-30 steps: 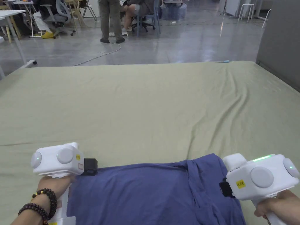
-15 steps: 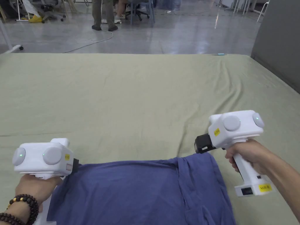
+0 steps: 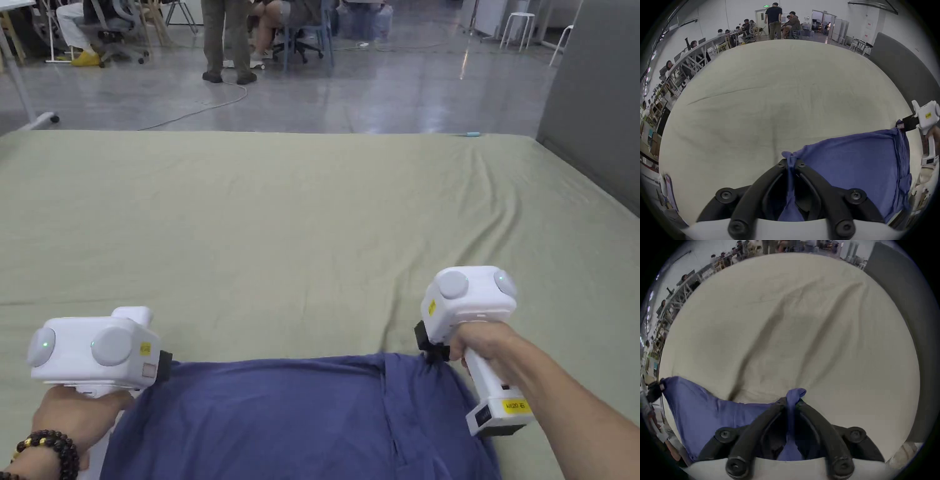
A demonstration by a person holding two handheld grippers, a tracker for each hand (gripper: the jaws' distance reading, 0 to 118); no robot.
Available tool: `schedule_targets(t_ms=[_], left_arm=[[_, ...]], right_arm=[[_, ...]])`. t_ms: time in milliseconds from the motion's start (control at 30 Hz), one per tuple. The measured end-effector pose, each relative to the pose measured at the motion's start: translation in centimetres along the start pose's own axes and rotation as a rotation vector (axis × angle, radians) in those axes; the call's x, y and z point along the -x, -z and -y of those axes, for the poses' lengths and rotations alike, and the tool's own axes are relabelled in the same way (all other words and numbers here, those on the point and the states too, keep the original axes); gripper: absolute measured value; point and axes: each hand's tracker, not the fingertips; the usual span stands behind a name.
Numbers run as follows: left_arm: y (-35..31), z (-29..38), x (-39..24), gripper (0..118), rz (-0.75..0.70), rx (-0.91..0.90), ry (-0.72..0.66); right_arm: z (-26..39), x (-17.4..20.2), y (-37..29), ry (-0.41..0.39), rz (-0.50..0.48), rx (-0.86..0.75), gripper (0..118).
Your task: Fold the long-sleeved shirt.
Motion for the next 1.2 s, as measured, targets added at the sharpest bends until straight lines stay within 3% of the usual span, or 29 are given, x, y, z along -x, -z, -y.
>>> schedule_targets(t_ms=[67,233,500,733,1000,1133,1167,1200], left_arm=[[-1.1,0.2,-0.2,0,-0.008,-0.011,0.003],[-7.4,1.7,0.0,0,0.019,-0.107,0.014],[-17.5,10.9,1.0,0,0.068,-0.115,0.01],[-19.9,18.6,1.5,0,0.144,-0.022,0.042],[-13.5,24.4,-0.2,0,0.131,0.208,0.08],[-11.2,25.4,-1.0,0,0.107,0.239,0.082],[-11.1,25.5,-1.0,0,0.107,0.236,0.081],[-11.3,25.4,-1.1,1,0.104,0.226,0.071]], right_arm=[[0.8,0.2,-1.5,-0.049,0.007,-0.021,3],[4.1,-0.5,-9.1,-0.059,-0.066,-0.166,3],[17.3,-1.8,-18.8,-0.2,-0.116,-0.314,3],[28.8,-4.0,-18.9,-0.236,-0.153,-0.273,3],[33.8,-2.9,-11.1,-0.34,-0.073,-0.052,3],[33.5,-2.3,-11.4,-0.334,-0.046,-0.078,24],[33.4,-2.4,-11.8,-0.324,-0.036,-0.089,24],[33.5,-2.4,-12.0,-0.318,0.004,-0.099,47]])
